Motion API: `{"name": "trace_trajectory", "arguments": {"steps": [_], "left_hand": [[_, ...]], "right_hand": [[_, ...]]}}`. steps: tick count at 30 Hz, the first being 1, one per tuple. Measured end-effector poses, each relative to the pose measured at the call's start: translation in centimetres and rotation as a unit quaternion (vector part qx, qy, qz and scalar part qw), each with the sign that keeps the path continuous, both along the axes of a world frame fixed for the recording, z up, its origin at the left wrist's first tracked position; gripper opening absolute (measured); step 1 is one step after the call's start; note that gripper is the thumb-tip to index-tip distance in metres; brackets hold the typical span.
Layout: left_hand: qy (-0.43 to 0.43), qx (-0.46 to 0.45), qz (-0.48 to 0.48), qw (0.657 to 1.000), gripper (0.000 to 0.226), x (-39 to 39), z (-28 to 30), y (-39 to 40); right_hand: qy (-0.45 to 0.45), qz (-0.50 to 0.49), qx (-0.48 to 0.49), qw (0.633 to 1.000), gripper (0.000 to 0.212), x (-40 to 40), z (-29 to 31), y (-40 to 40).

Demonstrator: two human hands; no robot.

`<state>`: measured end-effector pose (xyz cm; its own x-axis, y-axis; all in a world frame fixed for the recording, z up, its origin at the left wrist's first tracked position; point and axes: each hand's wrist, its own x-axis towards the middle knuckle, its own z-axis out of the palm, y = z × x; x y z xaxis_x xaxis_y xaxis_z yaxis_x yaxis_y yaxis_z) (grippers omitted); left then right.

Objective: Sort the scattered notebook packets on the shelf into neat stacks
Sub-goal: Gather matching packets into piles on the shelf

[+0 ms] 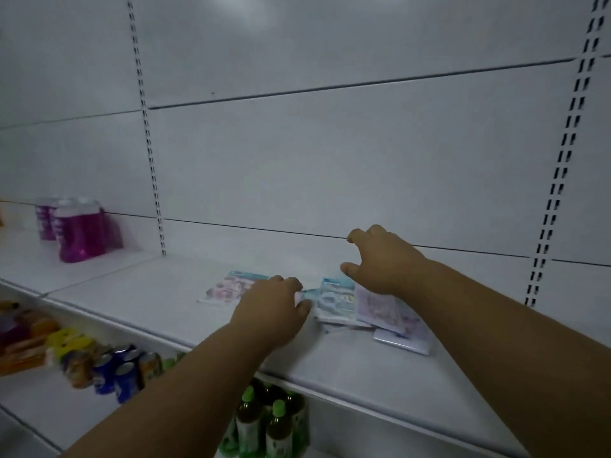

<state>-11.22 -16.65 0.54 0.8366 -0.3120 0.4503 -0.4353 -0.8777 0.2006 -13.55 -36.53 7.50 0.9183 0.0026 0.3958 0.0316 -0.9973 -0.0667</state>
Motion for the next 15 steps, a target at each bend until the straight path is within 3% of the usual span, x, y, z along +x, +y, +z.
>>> {"name": "trace_trajectory", "arguments": {"steps": [10, 15], "left_hand": [[0.116, 0.071, -0.061, 0.989, 0.049, 7.0, 1.4, -4.6], [0.131, 0.121, -0.111, 0.978, 0.050, 7.8, 1.7, -5.2]], "right_hand": [[0.090, -0.146, 0.018, 0.985, 0.066, 1.8, -0.8, -0.7], [0.151, -0.228, 0.093, 0.957, 0.044, 1.1, -2.9, 0.7]]}}
